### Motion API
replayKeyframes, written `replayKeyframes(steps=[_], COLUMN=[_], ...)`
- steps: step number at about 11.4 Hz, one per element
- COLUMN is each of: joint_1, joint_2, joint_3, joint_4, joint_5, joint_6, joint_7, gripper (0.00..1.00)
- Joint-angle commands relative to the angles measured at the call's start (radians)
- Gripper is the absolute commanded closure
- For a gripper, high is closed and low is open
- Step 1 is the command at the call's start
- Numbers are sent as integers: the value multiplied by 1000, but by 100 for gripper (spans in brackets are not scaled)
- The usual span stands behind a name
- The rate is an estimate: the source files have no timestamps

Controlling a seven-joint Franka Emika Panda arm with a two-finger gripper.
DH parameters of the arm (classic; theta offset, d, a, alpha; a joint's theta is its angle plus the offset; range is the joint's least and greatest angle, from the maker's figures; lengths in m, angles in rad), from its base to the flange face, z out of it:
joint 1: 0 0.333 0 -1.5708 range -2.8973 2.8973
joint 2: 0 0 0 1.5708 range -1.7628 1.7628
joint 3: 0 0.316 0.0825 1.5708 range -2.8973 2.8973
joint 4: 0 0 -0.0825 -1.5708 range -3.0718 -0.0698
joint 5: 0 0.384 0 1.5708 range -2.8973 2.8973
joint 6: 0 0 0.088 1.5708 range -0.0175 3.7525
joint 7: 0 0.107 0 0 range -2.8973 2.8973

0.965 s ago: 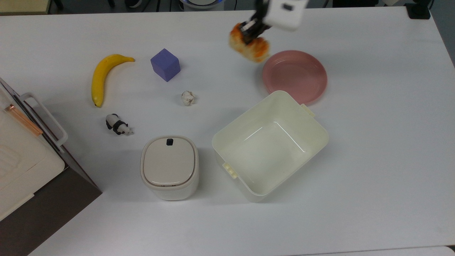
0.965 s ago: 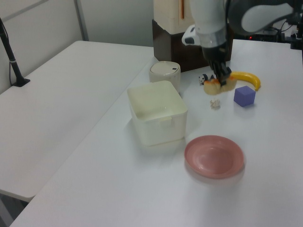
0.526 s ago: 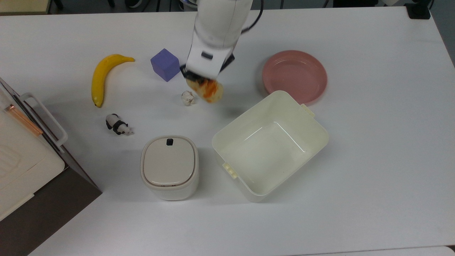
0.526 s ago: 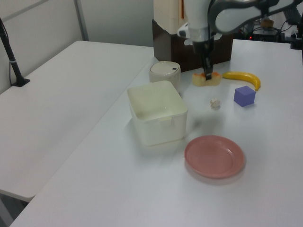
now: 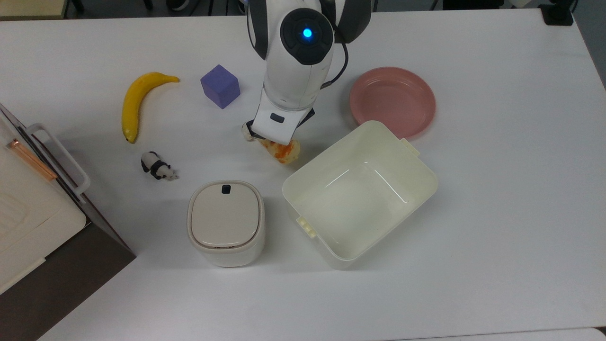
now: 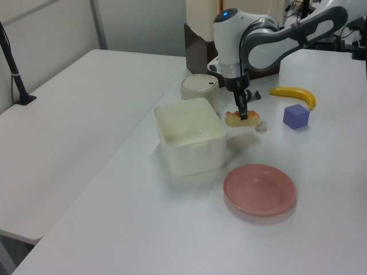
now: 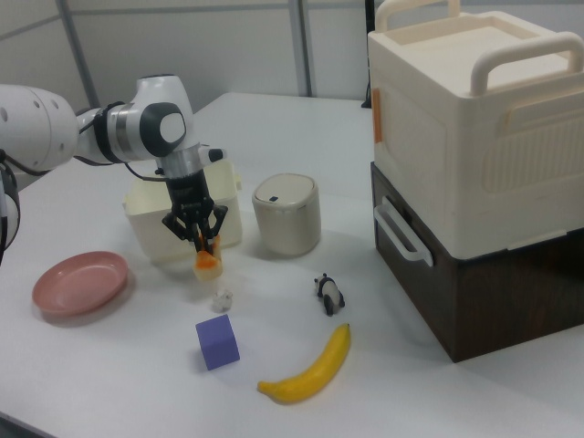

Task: Put the bread on the table
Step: 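Lower the bread roll onto the table beside the bin and open the gripper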

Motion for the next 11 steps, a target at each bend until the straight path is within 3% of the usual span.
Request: replayKeyframes(steps=[1, 3, 4, 6, 7, 8, 11], joint_1=[59, 85, 91, 94, 94, 93, 50], joint_2=[-38, -53, -53, -52, -53, -56, -108], joint_3=[8, 20, 25, 28, 29, 28, 28], joint_4=[-55, -94, -95, -94, -92, -86, -10], joint_5=[-77, -104, -104, -106, -106, -106, -85], joint_6=[-57, -67, -80, -88, -88, -90, -116], joint_7=[21, 10, -1, -4, -24, -48, -97], gripper=[85, 79, 65, 22, 8, 0, 0])
